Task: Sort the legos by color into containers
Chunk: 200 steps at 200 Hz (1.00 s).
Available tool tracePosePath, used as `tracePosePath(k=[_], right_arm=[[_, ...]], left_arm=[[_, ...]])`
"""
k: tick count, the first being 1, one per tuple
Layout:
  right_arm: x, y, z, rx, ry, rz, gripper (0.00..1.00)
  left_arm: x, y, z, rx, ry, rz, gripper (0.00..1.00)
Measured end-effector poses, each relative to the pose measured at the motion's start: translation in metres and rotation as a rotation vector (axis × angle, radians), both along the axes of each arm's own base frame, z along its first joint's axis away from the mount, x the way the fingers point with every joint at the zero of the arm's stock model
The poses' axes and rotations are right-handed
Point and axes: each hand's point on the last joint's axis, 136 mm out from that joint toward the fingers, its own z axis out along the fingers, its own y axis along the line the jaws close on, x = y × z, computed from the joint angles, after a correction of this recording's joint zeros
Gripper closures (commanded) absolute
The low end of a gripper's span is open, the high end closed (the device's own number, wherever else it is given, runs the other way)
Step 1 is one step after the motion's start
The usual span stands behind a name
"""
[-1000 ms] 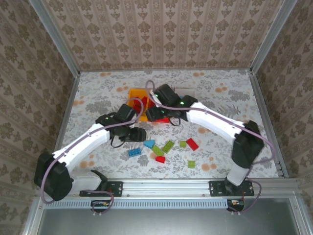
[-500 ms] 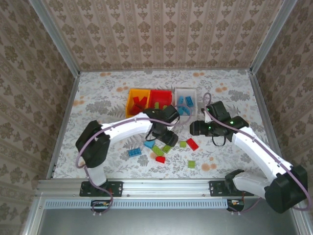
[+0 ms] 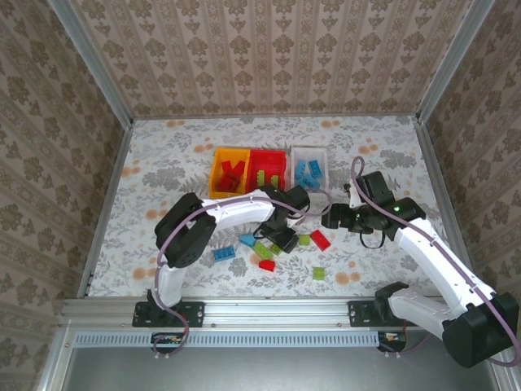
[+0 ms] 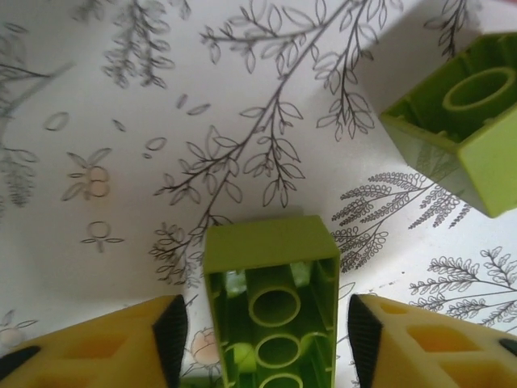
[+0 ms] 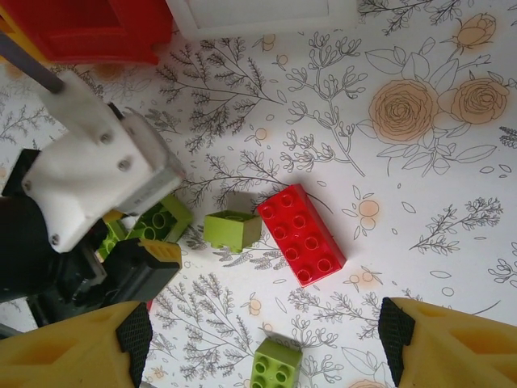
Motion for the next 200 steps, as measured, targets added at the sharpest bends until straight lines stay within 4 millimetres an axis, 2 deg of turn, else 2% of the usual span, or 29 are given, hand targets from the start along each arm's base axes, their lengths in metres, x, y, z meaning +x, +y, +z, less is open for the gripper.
tracePosePath(k=[31,58,78,98,129,150,172,200], right_arm=[[0.000,0.002,-0.003,0.010,0.021,-0.005,0.25],[0.000,0.004,-0.003,0.023,0.025,-0.004,0.28],[0.000,0.005,-0.002,0.027,0.023,0.003,0.28],[0.004,0.013,0.006,0.042,-0.011,0.039,0.29],[0.017,0.037,0.024,0.075,-0.092,0.115,0.29],[0.032,0.053,0.039,0.087,-0.143,0.158,0.29],[0.047,0.066,0.048,0.100,-0.178,0.177,0.29],[0.055,0.073,0.051,0.105,-0.190,0.186,0.29]], left_arm=[[0.000,-0.002,-0.001,-0.007,-0.001,-0.013,0.72],[0.004,-0.002,0.001,-0.009,-0.018,-0.011,0.77],[0.016,0.002,0.009,-0.010,-0.044,0.019,0.78],[0.049,0.007,0.033,-0.055,-0.095,0.100,0.80],[0.124,0.019,0.093,-0.176,-0.229,0.268,0.80],[0.165,0.029,0.123,-0.234,-0.304,0.354,0.80],[0.197,0.033,0.138,-0.272,-0.349,0.415,0.79],[0.232,0.027,0.130,-0.294,-0.357,0.454,0.76]])
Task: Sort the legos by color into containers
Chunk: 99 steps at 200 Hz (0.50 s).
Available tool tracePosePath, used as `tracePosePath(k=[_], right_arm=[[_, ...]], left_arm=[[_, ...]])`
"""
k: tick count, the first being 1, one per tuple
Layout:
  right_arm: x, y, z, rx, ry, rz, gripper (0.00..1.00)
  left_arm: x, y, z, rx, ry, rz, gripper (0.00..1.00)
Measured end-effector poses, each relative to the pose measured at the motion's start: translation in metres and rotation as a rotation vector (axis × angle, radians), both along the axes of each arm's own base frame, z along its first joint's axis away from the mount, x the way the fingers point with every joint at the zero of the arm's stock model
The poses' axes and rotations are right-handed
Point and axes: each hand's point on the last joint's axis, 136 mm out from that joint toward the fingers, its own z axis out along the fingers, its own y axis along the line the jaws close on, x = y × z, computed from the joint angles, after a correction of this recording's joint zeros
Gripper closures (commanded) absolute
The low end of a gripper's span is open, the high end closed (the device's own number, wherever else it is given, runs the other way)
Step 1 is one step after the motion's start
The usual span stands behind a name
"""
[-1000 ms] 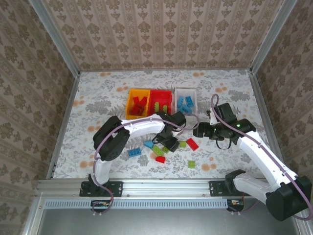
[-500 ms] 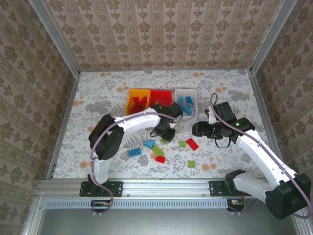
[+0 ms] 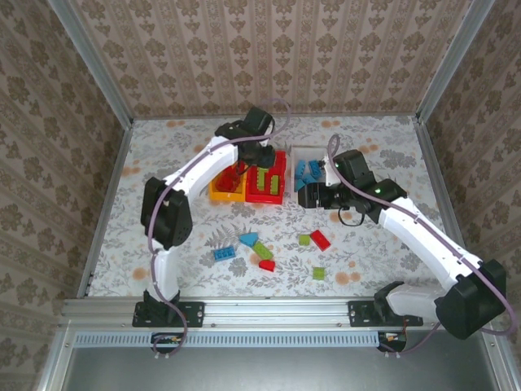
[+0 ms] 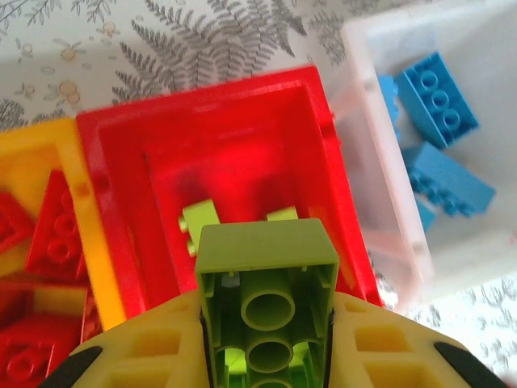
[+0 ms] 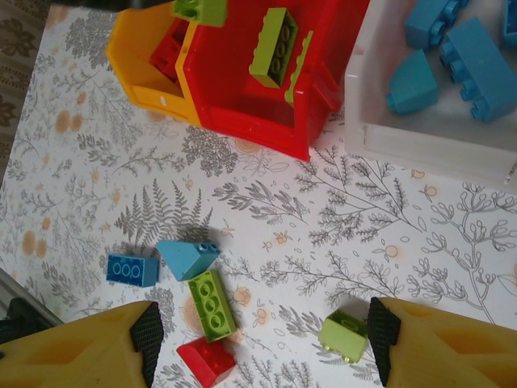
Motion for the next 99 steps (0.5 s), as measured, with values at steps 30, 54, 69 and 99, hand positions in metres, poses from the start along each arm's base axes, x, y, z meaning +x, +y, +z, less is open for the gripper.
tracePosePath(k=[30,54,69,99], right_arm=[[0.004,0.004,-0.001,-0.003,0.006,0.005,0.28],[0.003,0.010,-0.008,-0.016,0.019,0.029,0.27],[-0.002,0.019,-0.012,-0.034,0.018,0.072,0.26],[-0.023,0.054,-0.024,-0.094,0.002,0.240,0.24]], left_arm=[[0.019,-0.014,-0.032,0.001,0.042,0.005,0.58],[0.016,-0.015,-0.052,0.015,0.092,0.022,0.49],[0.014,-0.013,-0.050,0.014,0.100,0.028,0.48],[0.005,-0.006,-0.034,0.003,0.088,0.039,0.44]])
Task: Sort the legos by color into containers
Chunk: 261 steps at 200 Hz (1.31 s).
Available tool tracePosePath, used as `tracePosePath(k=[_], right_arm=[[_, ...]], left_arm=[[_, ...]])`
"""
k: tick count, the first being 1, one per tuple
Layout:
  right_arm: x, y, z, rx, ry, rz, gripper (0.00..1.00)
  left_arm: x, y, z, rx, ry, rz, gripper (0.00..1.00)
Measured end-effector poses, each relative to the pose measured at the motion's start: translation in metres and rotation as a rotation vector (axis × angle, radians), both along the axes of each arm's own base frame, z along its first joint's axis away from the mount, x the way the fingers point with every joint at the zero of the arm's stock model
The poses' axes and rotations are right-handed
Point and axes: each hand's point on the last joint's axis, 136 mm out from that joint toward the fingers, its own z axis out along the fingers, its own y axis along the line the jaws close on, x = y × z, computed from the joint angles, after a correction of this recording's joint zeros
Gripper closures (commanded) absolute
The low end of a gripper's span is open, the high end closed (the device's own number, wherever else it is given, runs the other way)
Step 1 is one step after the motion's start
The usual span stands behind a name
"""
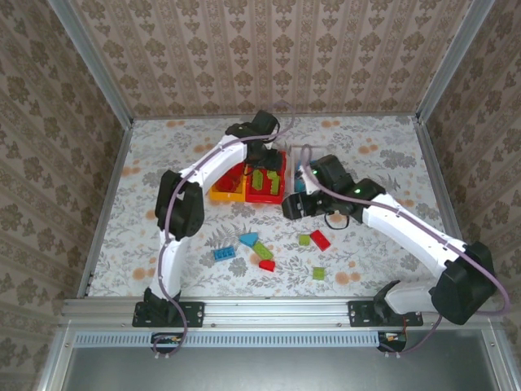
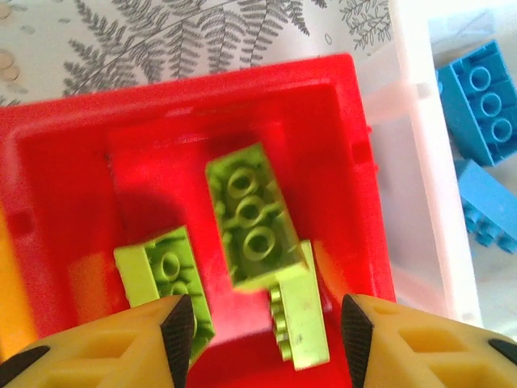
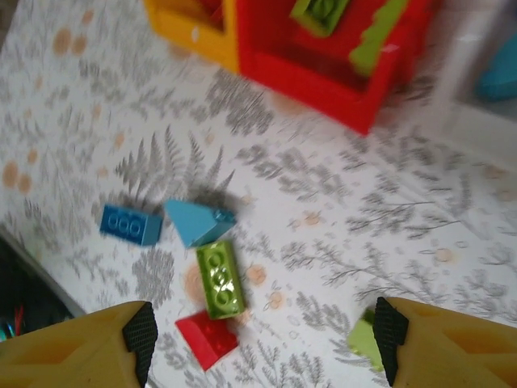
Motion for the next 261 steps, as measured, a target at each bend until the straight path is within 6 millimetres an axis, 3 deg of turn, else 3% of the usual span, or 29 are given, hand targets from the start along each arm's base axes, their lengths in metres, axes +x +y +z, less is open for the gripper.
tracePosePath(k=[39,70,112,136,186,219,261], right_arm=[[-0.035,0.062,-0.040,-0.129,0.012,0.283,0.18],[-0.044,0.100,-0.075,-0.249,0.011,0.422,0.15],[-0.033,0.113,-0.112,-0.374,0.025,0.456,0.16],[-0.032,0.115,-0.126,-0.430,0.034,0.479,0.21],[-0.022,0.112,-0.154,-0.527,0.067,0.470,0.32],[-0.013,0.119,-0.157,-0.543,0.057,0.462,0.34],[-0.008,0.125,-0.157,-0.543,0.057,0.459,0.54]], left_arm=[[-0.046,0.038,0.039,-0.036,-0.024,0.058,0.43],[-0.090,0.080,0.066,-0.089,-0.055,0.140,0.42],[-0.138,0.148,0.060,-0.094,-0.058,0.296,0.40],[-0.158,0.174,0.054,-0.086,-0.065,0.360,0.39],[-0.188,0.195,0.058,-0.104,-0.071,0.398,0.39],[-0.191,0.198,0.057,-0.097,-0.070,0.412,0.40],[-0.191,0.198,0.057,-0.100,-0.067,0.414,0.40]])
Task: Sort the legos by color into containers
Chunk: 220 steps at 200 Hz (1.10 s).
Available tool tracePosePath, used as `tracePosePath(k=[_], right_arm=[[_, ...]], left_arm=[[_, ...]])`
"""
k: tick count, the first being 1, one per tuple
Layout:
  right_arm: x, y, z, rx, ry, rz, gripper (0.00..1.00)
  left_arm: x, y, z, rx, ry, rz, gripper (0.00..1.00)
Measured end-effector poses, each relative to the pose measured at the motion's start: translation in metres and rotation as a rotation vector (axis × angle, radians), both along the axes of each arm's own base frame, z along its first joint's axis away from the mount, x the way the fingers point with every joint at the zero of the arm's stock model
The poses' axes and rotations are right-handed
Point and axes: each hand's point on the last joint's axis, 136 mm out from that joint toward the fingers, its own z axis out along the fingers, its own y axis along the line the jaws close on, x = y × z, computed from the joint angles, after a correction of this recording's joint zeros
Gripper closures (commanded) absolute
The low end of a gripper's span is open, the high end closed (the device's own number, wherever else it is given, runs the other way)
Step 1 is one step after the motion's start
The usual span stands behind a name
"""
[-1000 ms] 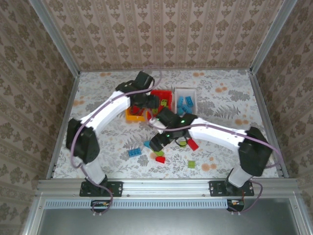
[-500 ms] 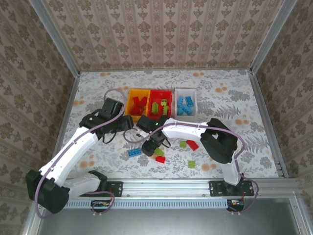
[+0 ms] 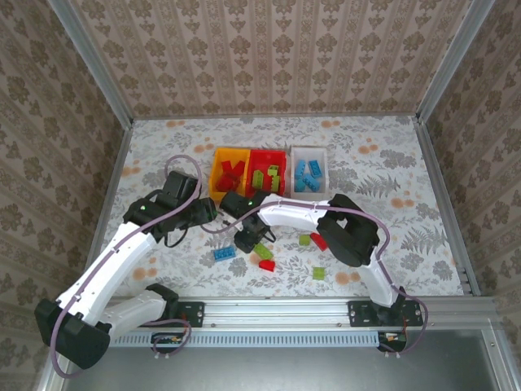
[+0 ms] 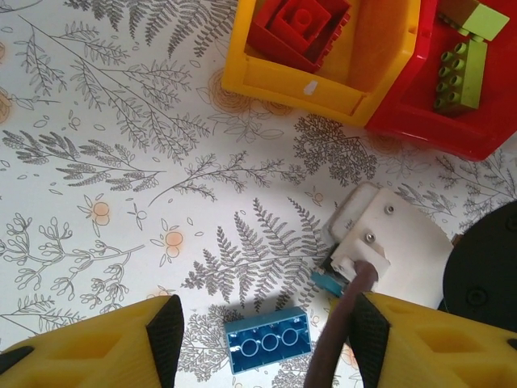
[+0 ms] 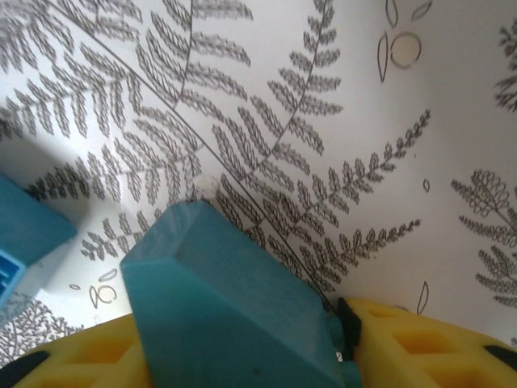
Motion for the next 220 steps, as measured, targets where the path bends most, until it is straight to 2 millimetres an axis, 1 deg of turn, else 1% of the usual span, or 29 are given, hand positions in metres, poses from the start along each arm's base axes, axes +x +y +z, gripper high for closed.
tracePosePath(k=[37,49,63,74,80,105,119,132,140,156,166,173,184,194,220], right_arm=[[0.003,-0.001,0.003,0.010,-0.002,-0.025,0.58],[0.005,-0.004,0.009,0.021,-0.007,-0.043,0.59],[0.011,-0.014,0.023,0.043,-0.019,-0.087,0.60],[0.020,-0.028,0.039,0.067,-0.041,-0.137,0.60],[0.025,-0.036,0.047,0.079,-0.053,-0.164,0.61],[0.048,-0.079,0.073,0.121,-0.103,-0.286,0.62],[0.065,-0.106,0.083,0.128,-0.120,-0.380,0.62],[0.084,-0.131,0.084,0.122,-0.132,-0.478,0.62],[0.096,-0.150,0.083,0.117,-0.135,-0.560,0.61],[0.123,-0.185,0.087,0.116,-0.157,-0.710,0.61],[0.138,-0.201,0.089,0.118,-0.173,-0.784,0.60],[0.146,-0.209,0.089,0.119,-0.178,-0.825,0.60],[0.154,-0.215,0.086,0.120,-0.175,-0.867,0.59],[0.158,-0.217,0.081,0.118,-0.165,-0.889,0.58],[0.163,-0.213,0.064,0.102,-0.133,-0.911,0.53]], left_arm=[[-0.003,-0.003,0.000,-0.018,0.014,-0.015,0.41],[-0.002,-0.009,0.003,-0.046,0.007,-0.029,0.41],[0.001,-0.019,0.007,-0.094,-0.005,-0.054,0.40],[0.005,-0.031,0.013,-0.143,-0.019,-0.083,0.40],[0.008,-0.042,0.018,-0.178,-0.032,-0.109,0.40],[0.029,-0.087,0.050,-0.304,-0.120,-0.216,0.40],[0.038,-0.107,0.062,-0.339,-0.151,-0.256,0.40],[0.045,-0.124,0.071,-0.353,-0.176,-0.294,0.40],[0.044,-0.131,0.069,-0.342,-0.166,-0.315,0.41],[0.039,-0.145,0.055,-0.301,-0.119,-0.364,0.41],[0.036,-0.154,0.046,-0.275,-0.088,-0.398,0.41],[0.033,-0.159,0.040,-0.258,-0.069,-0.418,0.40],[0.030,-0.168,0.032,-0.236,-0.048,-0.453,0.40],[0.027,-0.173,0.028,-0.219,-0.036,-0.479,0.41],[0.022,-0.176,0.024,-0.191,-0.024,-0.519,0.40]])
